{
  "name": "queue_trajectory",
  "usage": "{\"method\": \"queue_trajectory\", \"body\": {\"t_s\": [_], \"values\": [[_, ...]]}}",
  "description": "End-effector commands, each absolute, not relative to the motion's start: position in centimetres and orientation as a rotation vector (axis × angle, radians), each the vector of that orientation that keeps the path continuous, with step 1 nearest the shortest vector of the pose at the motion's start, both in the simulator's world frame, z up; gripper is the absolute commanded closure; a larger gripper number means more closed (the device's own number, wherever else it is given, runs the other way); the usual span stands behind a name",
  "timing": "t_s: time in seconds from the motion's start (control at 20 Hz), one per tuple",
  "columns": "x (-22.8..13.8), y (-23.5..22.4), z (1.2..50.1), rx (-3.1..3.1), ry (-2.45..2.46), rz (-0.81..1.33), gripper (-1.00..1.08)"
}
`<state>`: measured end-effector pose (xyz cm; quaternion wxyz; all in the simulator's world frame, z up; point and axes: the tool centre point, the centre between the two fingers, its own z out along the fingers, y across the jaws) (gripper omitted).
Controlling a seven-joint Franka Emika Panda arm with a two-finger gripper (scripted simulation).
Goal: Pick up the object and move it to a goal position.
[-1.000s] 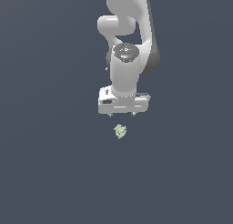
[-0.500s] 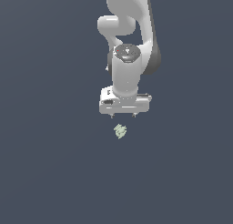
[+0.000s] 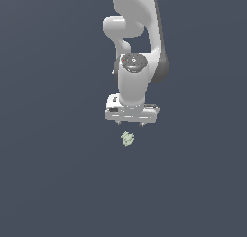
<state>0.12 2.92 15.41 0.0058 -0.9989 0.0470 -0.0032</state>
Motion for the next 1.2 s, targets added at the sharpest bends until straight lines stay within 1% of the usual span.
{"method": "queue_trajectory", "body": {"t_s": [0.0, 0.7, 1.15], "values": [[0.1, 2.8, 14.8, -3.121, 0.232, -0.008, -0.92], [0.0, 2.1, 10.3, -3.022, 0.830, 0.002, -0.92], [-0.1, 1.7, 8.6, -2.956, 1.060, 0.001, -0.92]]}}
